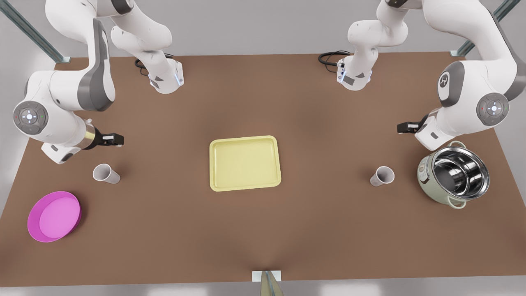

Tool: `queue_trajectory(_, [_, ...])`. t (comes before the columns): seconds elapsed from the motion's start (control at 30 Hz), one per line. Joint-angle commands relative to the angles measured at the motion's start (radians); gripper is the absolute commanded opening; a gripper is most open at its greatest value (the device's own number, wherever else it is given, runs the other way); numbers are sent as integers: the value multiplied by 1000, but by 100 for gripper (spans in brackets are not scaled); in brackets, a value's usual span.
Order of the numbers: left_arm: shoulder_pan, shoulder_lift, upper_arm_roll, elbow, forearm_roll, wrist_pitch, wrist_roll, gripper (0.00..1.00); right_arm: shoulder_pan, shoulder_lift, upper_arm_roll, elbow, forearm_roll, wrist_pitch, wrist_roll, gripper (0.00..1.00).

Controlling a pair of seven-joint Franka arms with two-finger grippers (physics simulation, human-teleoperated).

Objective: Use both arms to respectively pick up the white IKEA cups from the middle-left and middle-right positions, then place the white IKEA cups onto the middle-middle tray, ensuring that the cups remain upright and do not tip over

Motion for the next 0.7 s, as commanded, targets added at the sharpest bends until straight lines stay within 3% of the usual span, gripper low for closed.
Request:
queue_trajectory(0.0, [0,0,0,0,1,0,2,100,1,0,0,-8,8,4,-62,100])
queue_trajectory(0.07, [-3,12,3,0,-1,15,5,100,1,23,0,-8,-12,5,-80,100])
queue_trajectory(0.13, [-2,118,3,2,-1,153,-4,100,-15,90,-2,7,-16,62,-88,100])
queue_trajectory(0.27, [10,270,23,-1,-3,426,-18,100,-176,245,-2,107,64,68,-189,100])
queue_trajectory(0.33, [43,343,23,3,-12,491,-18,100,-263,268,-9,97,54,159,-304,100])
queue_trajectory(0.53, [53,352,26,-116,-12,624,-98,100,-306,348,-12,39,16,387,-356,100])
queue_trajectory(0.67, [78,355,46,-153,-12,646,-93,100,-354,334,-12,-97,15,606,-407,100])
